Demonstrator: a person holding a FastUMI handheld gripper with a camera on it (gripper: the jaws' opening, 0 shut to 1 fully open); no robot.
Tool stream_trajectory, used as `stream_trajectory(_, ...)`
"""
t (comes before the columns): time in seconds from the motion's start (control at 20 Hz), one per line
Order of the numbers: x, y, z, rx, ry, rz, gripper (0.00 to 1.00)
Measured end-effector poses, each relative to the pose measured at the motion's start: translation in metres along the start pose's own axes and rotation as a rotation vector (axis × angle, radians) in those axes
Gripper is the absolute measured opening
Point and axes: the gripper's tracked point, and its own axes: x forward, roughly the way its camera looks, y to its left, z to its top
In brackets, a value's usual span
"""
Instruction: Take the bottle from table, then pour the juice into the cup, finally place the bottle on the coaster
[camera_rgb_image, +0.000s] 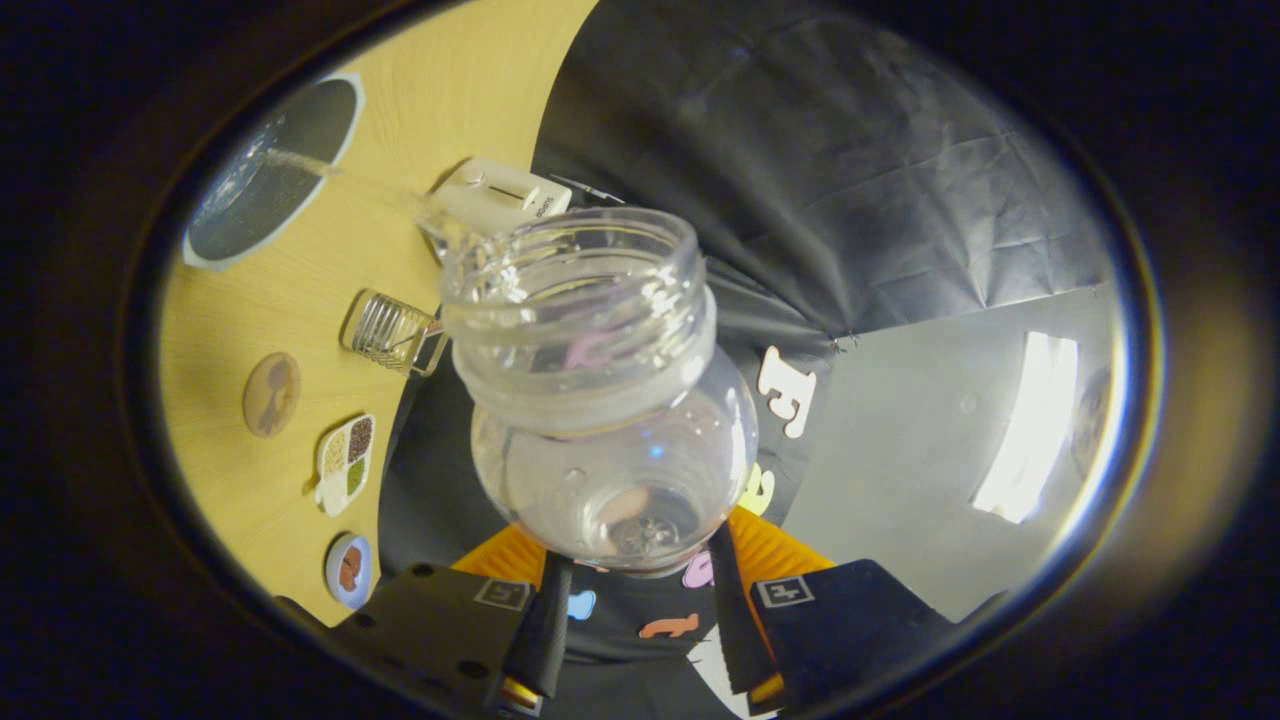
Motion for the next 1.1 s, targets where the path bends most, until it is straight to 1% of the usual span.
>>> stream_trajectory(1.1,0.004,-0.026,0.002,-0.055,-0.061,-0.068,0.67)
